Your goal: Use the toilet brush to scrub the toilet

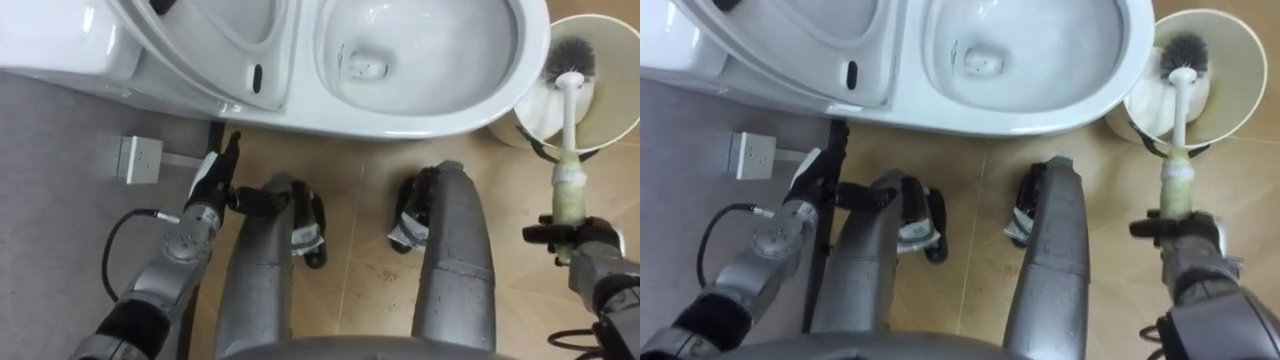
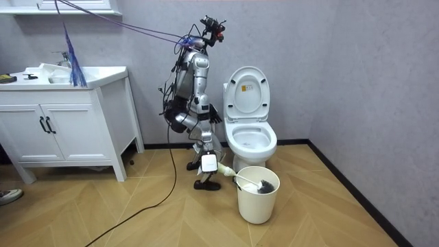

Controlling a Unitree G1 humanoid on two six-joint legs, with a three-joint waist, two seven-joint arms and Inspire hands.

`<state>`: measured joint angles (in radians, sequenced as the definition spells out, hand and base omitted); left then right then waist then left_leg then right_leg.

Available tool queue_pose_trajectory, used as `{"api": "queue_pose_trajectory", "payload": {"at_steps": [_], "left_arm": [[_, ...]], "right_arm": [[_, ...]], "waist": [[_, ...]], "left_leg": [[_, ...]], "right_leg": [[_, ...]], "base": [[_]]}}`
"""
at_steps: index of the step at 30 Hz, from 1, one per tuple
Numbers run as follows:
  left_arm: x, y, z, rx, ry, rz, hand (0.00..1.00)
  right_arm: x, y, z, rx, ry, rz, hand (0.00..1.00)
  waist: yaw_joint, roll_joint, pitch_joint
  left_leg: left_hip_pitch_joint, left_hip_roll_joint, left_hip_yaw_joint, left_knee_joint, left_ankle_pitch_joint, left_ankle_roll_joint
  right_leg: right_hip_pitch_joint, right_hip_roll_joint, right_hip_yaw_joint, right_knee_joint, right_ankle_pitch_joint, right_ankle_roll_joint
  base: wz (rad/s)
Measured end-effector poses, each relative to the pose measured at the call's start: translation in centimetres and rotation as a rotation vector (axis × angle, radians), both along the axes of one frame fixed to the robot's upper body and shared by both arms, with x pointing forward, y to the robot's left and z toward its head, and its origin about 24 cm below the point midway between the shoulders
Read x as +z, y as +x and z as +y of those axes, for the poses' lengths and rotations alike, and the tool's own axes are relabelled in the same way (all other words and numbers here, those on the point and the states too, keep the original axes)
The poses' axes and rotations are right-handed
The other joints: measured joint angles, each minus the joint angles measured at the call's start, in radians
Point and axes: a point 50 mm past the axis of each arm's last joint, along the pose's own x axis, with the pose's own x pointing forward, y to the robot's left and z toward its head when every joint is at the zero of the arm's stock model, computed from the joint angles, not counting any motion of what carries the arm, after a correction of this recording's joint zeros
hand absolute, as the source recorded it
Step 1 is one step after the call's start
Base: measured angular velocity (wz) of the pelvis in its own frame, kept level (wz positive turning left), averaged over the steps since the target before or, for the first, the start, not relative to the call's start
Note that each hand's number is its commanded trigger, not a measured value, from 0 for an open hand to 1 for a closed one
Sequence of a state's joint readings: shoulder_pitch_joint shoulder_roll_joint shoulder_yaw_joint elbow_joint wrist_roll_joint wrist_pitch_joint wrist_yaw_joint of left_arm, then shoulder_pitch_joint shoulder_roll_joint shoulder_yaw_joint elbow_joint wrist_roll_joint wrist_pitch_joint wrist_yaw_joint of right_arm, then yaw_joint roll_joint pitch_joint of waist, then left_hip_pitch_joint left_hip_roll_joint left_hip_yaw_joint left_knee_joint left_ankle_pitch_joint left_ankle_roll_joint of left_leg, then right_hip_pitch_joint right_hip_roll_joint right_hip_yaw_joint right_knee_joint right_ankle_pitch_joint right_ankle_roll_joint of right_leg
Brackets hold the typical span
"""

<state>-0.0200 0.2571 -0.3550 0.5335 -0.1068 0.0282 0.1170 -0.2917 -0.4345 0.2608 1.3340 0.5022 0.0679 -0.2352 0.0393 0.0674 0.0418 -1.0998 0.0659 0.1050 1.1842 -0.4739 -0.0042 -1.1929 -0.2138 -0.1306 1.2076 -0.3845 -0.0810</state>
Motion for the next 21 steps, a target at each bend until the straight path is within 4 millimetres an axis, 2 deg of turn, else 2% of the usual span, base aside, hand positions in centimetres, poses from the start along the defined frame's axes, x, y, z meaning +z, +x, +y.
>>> {"api": "queue_pose_trajectory", "payload": {"at_steps": [6, 7, 11, 13, 14, 16, 18, 21], "left_arm": [[-0.9, -1.1, 0.9, 0.020, 0.024, 0.045, 0.00], [-1.2, -1.4, 1.2, 0.031, 0.035, 0.059, 0.00], [-2.0, -2.6, 2.6, 0.091, 0.056, 0.110, 0.00], [-2.4, -3.4, 3.3, 0.120, 0.072, 0.129, 0.00], [-2.6, -3.8, 3.8, 0.147, 0.078, 0.138, 0.00], [-2.7, -4.4, 4.6, 0.185, 0.088, 0.151, 0.00], [-3.5, -5.8, 5.9, 0.248, 0.103, 0.199, 0.00], [-3.8, -7.4, 7.5, 0.322, 0.124, 0.234, 0.00]], "right_arm": [[-0.5, -0.8, 0.1, -0.088, 0.077, -0.008, 1.00], [-0.8, -1.5, 0.1, -0.104, 0.088, 0.007, 1.00], [-1.7, -2.8, 0.8, -0.156, 0.138, 0.020, 1.00], [-2.2, -3.4, 1.2, -0.174, 0.162, 0.023, 1.00], [-2.5, -3.8, 1.5, -0.197, 0.184, 0.019, 1.00], [-2.9, -4.5, 1.9, -0.247, 0.217, 0.012, 1.00], [-3.5, -5.9, 2.2, -0.317, 0.248, 0.011, 1.00], [-3.9, -7.5, 2.2, -0.357, 0.255, 0.018, 1.00]], "waist": [[0.014, -0.011, -0.0019], [0.016, -0.012, -0.0021], [0.020, -0.019, -0.0041], [0.019, -0.023, -0.0070], [0.017, -0.026, -0.0114], [0.015, -0.030, -0.0127], [0.014, -0.041, -0.0212], [0.013, -0.044, -0.0257]], "left_leg": [[0.126, 0.011, 0.004, -0.143, 0.033, 0.001], [0.157, 0.011, 0.004, -0.177, 0.041, 0.003], [0.265, 0.007, 0.014, -0.269, 0.057, 0.011], [0.316, 0.005, 0.024, -0.306, 0.059, 0.014], [0.340, 0.004, 0.024, -0.329, 0.061, 0.015], [0.384, 0.000, 0.023, -0.360, 0.064, 0.016], [0.458, -0.009, 0.023, -0.417, 0.071, 0.017], [0.539, -0.009, 0.022, -0.471, 0.077, 0.020]], "right_leg": [[0.133, 0.035, -0.018, -0.158, 0.047, 0.013], [0.168, 0.042, -0.028, -0.192, 0.055, 0.017], [0.277, 0.047, -0.042, -0.284, 0.071, 0.035], [0.322, 0.046, -0.044, -0.317, 0.075, 0.043], [0.349, 0.045, -0.053, -0.343, 0.078, 0.047], [0.395, 0.042, -0.065, -0.373, 0.080, 0.052], [0.467, 0.042, -0.069, -0.420, 0.083, 0.063], [0.556, 0.045, -0.092, -0.481, 0.091, 0.075]], "base": [[-0.14], [0.00], [-0.04], [-0.11], [-0.05], [0.00], [0.00], [0.03]]}}
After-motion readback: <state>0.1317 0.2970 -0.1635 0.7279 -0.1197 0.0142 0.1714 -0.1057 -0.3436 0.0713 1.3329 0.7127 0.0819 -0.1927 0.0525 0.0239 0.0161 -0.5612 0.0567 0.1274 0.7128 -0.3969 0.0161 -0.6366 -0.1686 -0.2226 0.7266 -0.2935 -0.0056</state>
